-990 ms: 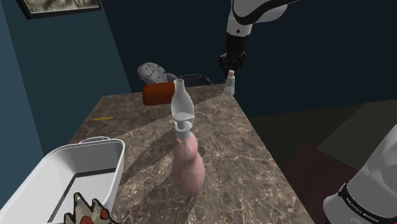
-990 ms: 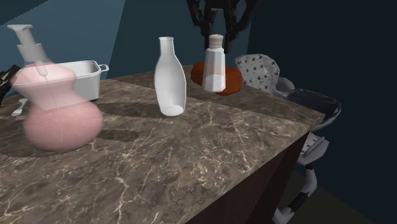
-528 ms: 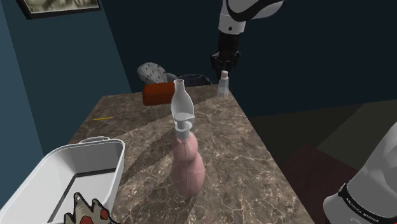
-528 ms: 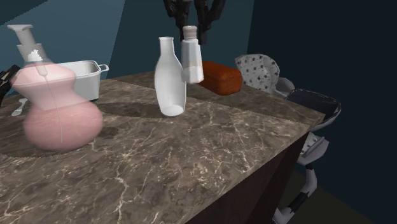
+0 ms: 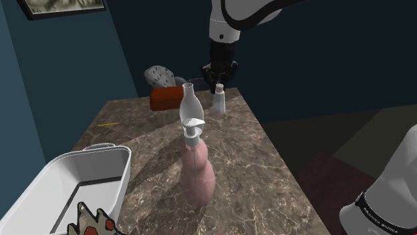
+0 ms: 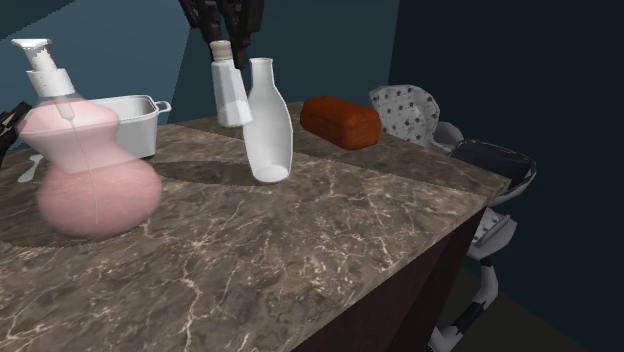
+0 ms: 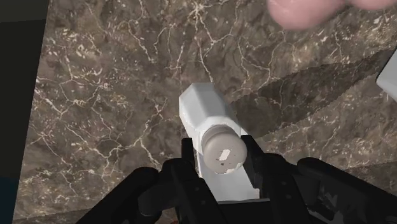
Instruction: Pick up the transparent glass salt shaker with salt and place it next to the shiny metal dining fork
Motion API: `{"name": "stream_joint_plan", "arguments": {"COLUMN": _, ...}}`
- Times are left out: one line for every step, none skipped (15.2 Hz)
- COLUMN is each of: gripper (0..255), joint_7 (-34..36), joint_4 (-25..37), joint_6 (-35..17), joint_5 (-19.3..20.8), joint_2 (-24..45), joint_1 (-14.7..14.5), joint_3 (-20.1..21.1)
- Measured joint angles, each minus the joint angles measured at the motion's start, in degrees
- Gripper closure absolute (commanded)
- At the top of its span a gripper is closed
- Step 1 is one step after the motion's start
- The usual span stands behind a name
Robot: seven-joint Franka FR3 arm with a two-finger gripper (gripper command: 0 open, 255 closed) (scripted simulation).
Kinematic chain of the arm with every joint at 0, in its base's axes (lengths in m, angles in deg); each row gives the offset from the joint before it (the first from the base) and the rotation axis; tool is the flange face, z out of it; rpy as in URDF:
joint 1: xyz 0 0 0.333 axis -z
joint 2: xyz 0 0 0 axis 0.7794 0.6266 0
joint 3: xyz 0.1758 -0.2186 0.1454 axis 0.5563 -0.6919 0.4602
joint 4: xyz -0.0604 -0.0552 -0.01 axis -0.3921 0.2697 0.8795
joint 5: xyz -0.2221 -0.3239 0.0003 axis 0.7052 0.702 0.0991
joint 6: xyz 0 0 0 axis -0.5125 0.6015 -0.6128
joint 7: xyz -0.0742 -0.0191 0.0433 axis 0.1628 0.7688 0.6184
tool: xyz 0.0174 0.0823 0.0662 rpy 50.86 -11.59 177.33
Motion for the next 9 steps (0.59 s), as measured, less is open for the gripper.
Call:
{"name": "stream_joint_plan", "arguments": {"gripper": 255, "joint_7": 1.30, "joint_4": 0.20, "joint_6": 0.02, "joint_5": 0.13, "joint_2": 0.15, "joint_1": -0.54, "joint_3": 0.71}}
{"name": "stream_joint_plan", "arguments": {"gripper": 255, "joint_7": 2.65, "joint_4": -0.11, "joint_6": -0.17, "joint_5": 0.22, "joint_2": 0.02, "joint_1": -1.12, "joint_3": 1.45}}
{"name": "stream_joint_plan", "arguments": {"gripper": 255, "joint_7": 4.44, "joint_4": 1.15, "joint_6": 0.07, "joint_5": 0.56, "joint_2": 1.03, "joint_1": -1.84, "joint_3": 2.45}}
{"name": "stream_joint_plan", "arguments": {"gripper": 255, "joint_7": 5.84, "joint_4": 2.28, "joint_6": 0.31, "joint_5": 0.86, "joint_2": 1.92, "joint_1": -2.39, "joint_3": 3.19}}
{"name": "stream_joint_plan", "arguments": {"gripper": 255, "joint_7": 7.32, "joint_4": 3.08, "joint_6": 0.45, "joint_5": 1.14, "joint_2": 2.60, "joint_1": -2.99, "joint_3": 3.94}}
{"name": "stream_joint_plan", "arguments": {"gripper": 255, "joint_7": 8.69, "joint_4": 2.80, "joint_6": 0.15, "joint_5": 1.30, "joint_2": 2.62, "joint_1": -3.59, "joint_3": 4.65}}
{"name": "stream_joint_plan", "arguments": {"gripper": 255, "joint_7": 10.22, "joint_4": 4.03, "joint_6": 0.44, "joint_5": 1.70, "joint_2": 3.59, "joint_1": -4.23, "joint_3": 5.44}}
{"name": "stream_joint_plan", "arguments": {"gripper": 255, "joint_7": 11.69, "joint_4": 4.79, "joint_6": 0.68, "joint_5": 2.01, "joint_2": 4.15, "joint_1": -4.86, "joint_3": 6.17}}
{"name": "stream_joint_plan", "arguments": {"gripper": 255, "joint_7": 13.38, "joint_4": 5.88, "joint_6": 0.86, "joint_5": 2.47, "joint_2": 5.09, "joint_1": -5.61, "joint_3": 7.02}}
